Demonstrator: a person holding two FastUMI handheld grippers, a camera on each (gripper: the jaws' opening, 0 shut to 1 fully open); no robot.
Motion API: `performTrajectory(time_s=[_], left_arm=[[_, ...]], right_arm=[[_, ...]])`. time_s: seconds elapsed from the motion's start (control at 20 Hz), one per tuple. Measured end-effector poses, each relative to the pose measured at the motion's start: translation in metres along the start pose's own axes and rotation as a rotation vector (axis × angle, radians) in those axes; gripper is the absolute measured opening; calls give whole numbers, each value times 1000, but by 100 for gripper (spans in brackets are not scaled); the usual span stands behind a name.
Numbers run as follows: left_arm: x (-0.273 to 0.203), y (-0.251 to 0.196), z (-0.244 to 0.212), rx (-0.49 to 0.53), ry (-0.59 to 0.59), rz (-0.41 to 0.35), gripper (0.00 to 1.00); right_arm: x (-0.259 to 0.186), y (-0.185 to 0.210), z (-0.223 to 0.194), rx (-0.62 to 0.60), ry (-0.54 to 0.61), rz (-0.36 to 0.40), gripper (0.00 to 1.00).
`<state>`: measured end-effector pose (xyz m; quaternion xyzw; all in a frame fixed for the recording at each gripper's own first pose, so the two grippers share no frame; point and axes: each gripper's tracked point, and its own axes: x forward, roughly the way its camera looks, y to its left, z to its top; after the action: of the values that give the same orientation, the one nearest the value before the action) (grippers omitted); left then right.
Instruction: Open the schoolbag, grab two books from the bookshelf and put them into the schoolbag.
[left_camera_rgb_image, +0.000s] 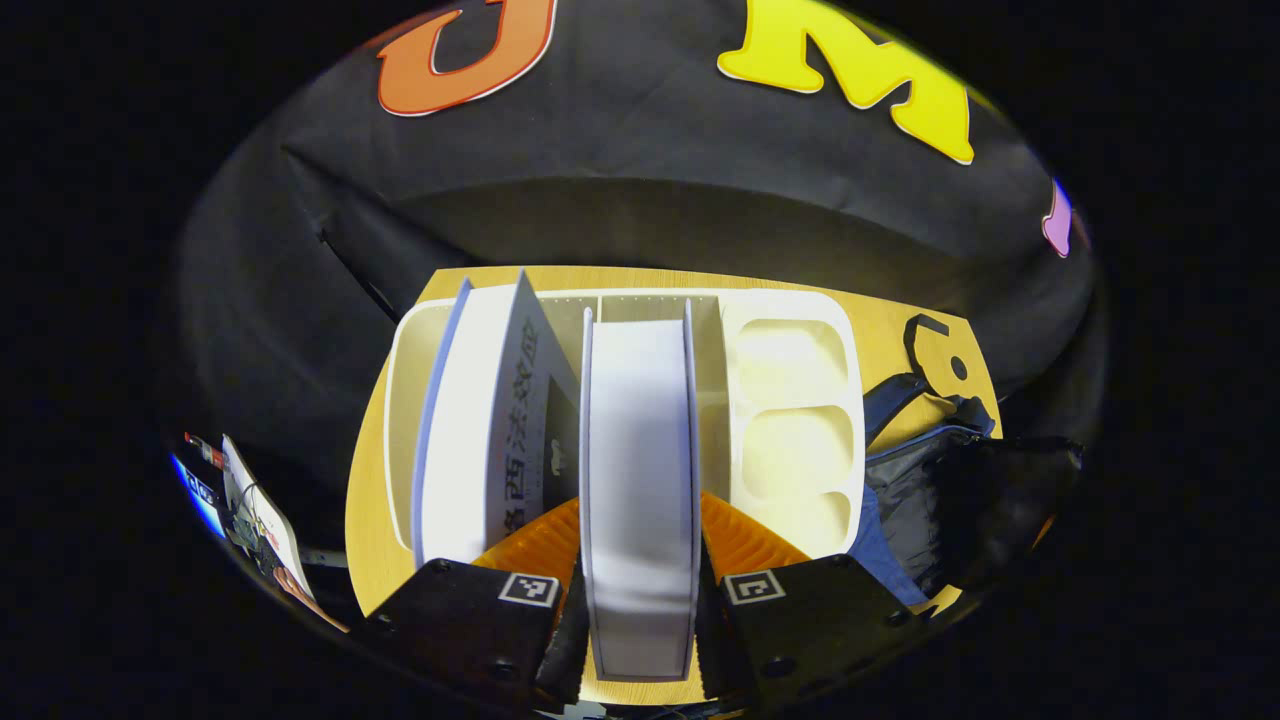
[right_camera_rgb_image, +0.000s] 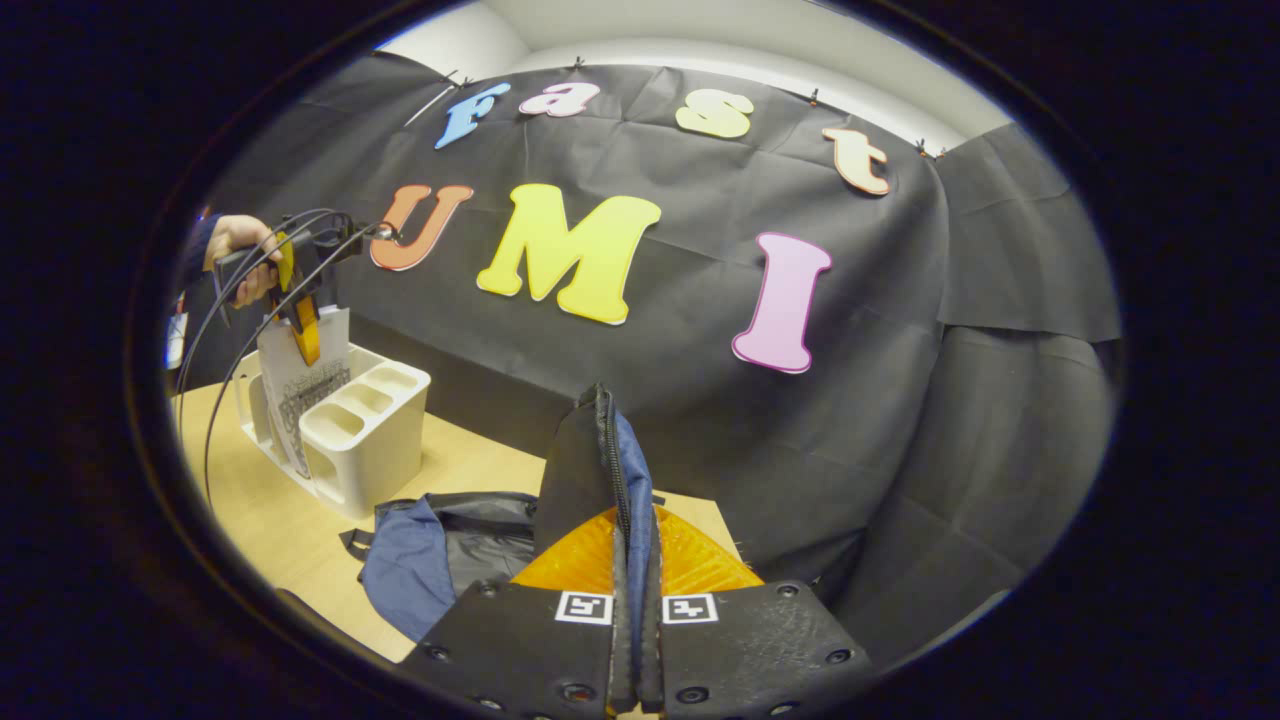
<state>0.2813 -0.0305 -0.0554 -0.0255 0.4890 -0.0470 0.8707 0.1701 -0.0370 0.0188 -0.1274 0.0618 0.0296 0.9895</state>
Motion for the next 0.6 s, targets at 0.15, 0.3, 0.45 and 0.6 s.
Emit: performTrajectory(time_s=[0.15, 0.3, 0.45, 0.6], left_arm=[[-25, 2, -15, 11, -32, 32, 46], [-51, 2, -35, 24, -67, 28, 45], [-71, 4, -63, 36, -105, 13, 46], [-77, 3, -101, -19, -89, -26, 45]], right_arm=[[0, 2, -2, 14, 11, -4, 0], [-1, 1, -5, 34, 19, -11, 0], [0, 0, -10, 54, 24, -12, 4], [0, 5, -16, 80, 39, 7, 4]])
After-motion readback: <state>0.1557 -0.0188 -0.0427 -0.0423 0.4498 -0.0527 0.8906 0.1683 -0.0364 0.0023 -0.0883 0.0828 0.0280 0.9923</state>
